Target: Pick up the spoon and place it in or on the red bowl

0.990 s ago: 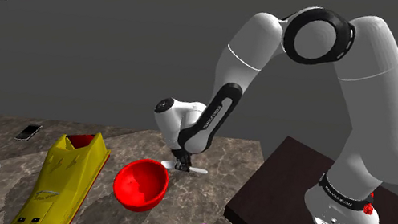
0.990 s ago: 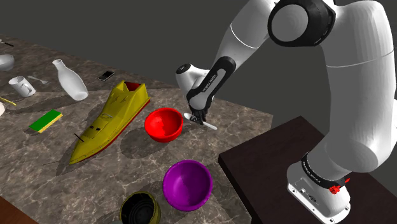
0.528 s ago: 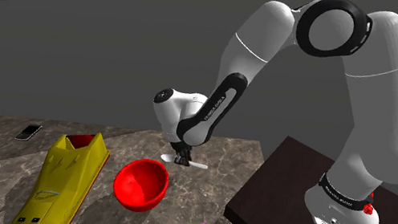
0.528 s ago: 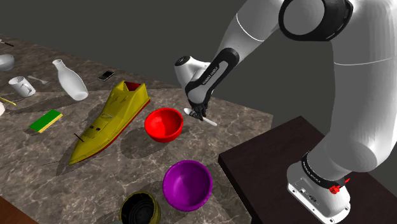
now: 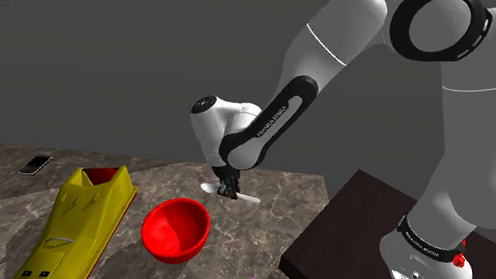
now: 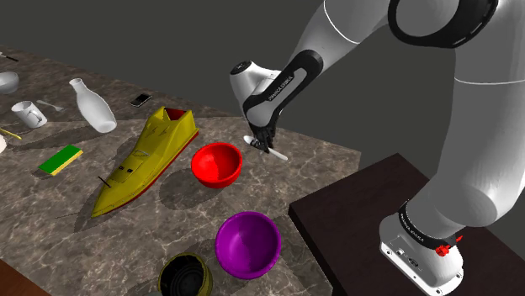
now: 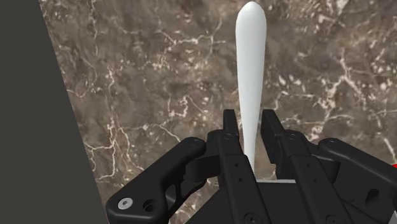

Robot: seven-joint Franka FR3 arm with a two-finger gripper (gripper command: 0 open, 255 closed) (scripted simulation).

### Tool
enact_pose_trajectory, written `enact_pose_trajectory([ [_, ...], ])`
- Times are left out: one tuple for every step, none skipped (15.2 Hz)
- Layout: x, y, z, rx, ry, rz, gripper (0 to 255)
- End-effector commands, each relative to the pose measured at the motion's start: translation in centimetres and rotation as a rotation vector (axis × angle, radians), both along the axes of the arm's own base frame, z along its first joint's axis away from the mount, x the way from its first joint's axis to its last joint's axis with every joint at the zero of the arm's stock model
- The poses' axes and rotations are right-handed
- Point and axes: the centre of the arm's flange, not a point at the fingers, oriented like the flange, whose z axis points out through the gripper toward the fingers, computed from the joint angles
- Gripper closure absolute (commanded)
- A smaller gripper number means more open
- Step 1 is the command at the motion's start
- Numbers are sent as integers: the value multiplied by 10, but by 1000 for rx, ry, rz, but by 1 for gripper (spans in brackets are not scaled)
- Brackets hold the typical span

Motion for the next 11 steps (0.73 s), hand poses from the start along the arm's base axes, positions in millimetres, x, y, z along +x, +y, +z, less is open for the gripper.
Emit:
enact_pose_trajectory([
  [0, 1, 12, 0, 0, 0, 255],
  [0, 1, 17, 0, 0, 0, 255],
  [0, 1, 22, 0, 0, 0, 255],
  [0, 1, 27, 0, 0, 0, 255],
  [0, 1, 33, 0, 0, 0, 255],
  [0, 1, 38, 0, 0, 0, 255],
  [0, 1, 43, 0, 0, 0, 255],
  [0, 1, 49, 0, 0, 0, 255],
  [0, 1, 54, 0, 0, 0, 255],
  [0, 1, 59, 0, 0, 0, 255],
  [0, 1, 64, 0, 0, 0, 255],
])
